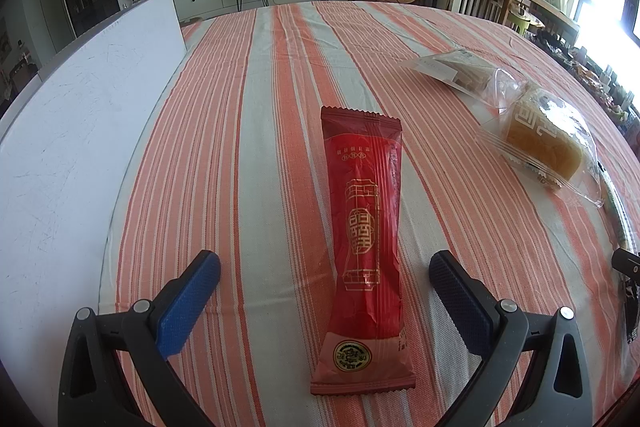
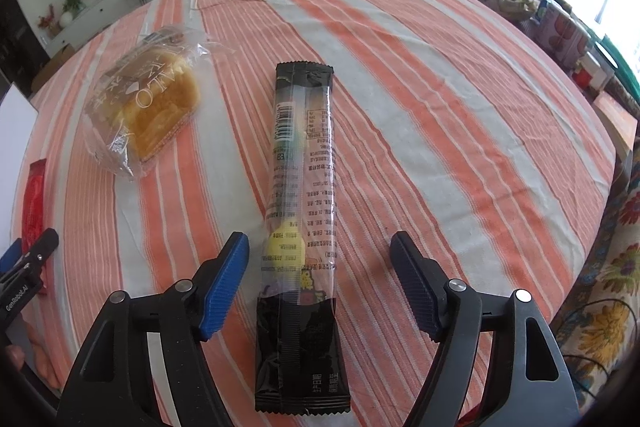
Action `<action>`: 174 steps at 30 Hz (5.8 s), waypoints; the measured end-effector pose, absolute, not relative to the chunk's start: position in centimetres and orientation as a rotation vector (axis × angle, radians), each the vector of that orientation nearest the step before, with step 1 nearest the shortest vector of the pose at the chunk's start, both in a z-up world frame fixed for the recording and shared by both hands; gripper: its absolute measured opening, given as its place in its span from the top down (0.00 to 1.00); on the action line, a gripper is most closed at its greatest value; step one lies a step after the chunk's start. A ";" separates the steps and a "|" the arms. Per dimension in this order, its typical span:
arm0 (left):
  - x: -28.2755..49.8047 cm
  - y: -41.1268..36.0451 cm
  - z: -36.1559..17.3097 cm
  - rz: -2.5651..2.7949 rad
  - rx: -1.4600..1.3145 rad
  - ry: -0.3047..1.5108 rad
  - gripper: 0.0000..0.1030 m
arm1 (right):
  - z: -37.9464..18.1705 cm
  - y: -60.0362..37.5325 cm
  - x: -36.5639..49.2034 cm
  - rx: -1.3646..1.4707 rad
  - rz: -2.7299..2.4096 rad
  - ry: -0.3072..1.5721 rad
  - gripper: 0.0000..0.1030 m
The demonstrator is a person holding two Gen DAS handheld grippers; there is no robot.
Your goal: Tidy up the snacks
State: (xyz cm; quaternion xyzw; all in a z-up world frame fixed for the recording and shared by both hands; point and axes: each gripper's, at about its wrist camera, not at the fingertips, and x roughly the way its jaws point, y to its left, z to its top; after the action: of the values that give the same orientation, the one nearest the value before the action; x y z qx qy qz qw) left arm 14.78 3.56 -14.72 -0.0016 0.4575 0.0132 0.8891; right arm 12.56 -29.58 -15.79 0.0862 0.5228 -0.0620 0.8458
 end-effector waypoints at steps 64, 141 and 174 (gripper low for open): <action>-3.7 29.1 -1.5 0.249 -0.504 0.729 0.17 | -6.1 -2.7 7.7 0.052 0.577 0.821 0.38; 13.5 4.9 -14.2 0.013 -0.001 0.951 0.00 | -13.5 -20.0 17.9 0.260 -0.080 0.925 0.23; 13.6 5.0 -14.1 0.013 0.000 0.952 0.00 | -15.2 -23.2 11.0 0.161 -0.236 0.912 0.18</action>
State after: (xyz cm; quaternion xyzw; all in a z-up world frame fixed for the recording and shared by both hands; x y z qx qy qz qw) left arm 13.57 4.96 -14.13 0.0001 0.4581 0.0064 0.8889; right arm 11.01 -23.23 -15.23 0.0776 0.4390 -0.1136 0.8879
